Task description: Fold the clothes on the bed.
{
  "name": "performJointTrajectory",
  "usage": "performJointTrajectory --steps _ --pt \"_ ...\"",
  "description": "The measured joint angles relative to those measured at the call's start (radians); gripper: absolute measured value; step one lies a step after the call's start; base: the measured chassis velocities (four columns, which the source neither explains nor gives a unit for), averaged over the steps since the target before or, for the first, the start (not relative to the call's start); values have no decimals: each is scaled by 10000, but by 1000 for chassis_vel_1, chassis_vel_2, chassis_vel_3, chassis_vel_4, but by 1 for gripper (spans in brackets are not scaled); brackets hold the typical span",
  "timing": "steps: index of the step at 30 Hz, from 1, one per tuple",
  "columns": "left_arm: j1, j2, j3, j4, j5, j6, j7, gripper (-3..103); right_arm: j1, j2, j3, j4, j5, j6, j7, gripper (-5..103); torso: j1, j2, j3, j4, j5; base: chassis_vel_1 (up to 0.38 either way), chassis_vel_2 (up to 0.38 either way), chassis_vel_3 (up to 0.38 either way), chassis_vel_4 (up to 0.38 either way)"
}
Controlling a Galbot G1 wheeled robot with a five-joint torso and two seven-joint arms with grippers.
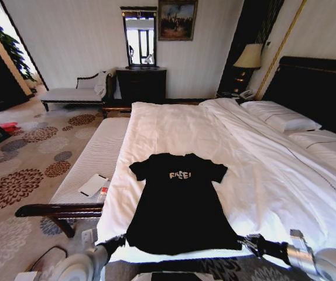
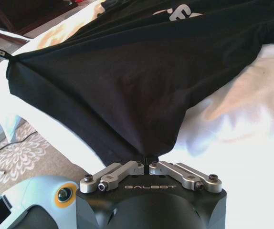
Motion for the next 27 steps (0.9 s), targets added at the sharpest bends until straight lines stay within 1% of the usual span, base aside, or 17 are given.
performJointTrajectory --steps 1,2,3,4,6,7,11,13,15,16,19,21,23,24,25,26,27 --pt "-101 -6 14 46 88 -19 65 -2 111 92 -153 10 -42 26 88 -1 0 0 0 0 0 0 0 0 0" --pt "-137 -8 26 75 191 -17 105 3 164 145 -220 17 -100 44 155 -1 0 0 0 1 0 0 0 0 0" --pt "-137 -8 26 75 191 -17 105 3 164 145 -220 17 -100 44 155 -1 0 0 0 1 0 0 0 0 0" --pt "-140 -10 38 87 316 6 184 3 188 192 -242 26 -164 78 185 4 0 0 0 0 1 0 0 0 0" --pt "-33 -19 26 110 711 25 378 14 151 285 -163 46 -344 206 148 15 -1 0 0 1 1 0 0 0 0" --pt "-33 -19 26 110 711 25 378 14 151 285 -163 46 -344 206 148 15 -1 0 0 1 1 0 0 0 0" --pt "-28 -97 -303 183 1010 23 479 36 12 400 237 121 -460 418 -39 37 0 0 -1 1 -1 0 0 0 0" --pt "-71 -105 -362 205 1061 5 503 36 35 410 278 128 -452 440 -63 37 0 0 0 1 -1 0 0 0 0" --pt "-378 -118 -565 305 1156 -81 577 46 320 420 369 124 -211 484 -88 47 -1 0 0 2 -1 0 0 0 0" --pt "-378 -118 -565 305 1156 -81 577 46 320 420 369 124 -211 484 -88 47 -1 0 0 2 -1 0 0 0 0" --pt "-931 -74 -685 430 1048 -162 594 57 848 355 360 -40 94 556 -30 58 -1 0 -1 1 0 0 0 0 0" --pt "-1736 53 -652 641 792 -224 576 68 1620 171 253 -319 443 642 151 69 0 0 0 0 0 0 0 0 0" --pt "-2056 123 -571 759 734 -247 597 68 1933 77 196 -436 614 654 258 69 0 -1 0 1 0 0 0 0 0" --pt "-2782 295 -288 1086 676 -300 778 79 2580 -138 13 -699 937 666 436 80 0 0 1 3 -1 0 0 0 0" --pt "-3312 384 -73 1368 669 -323 1014 84 3026 -263 -188 -882 1102 665 519 80 0 -1 1 2 -1 0 0 0 0" --pt "-3748 447 90 1630 679 -347 1264 84 3579 -387 -449 -1098 1263 666 600 85 1 -1 1 0 0 0 0 0 0" --pt "-4411 521 356 2107 710 -370 1689 89 4355 -536 -884 -1472 1515 667 740 90 0 -1 1 2 0 0 0 0 0"
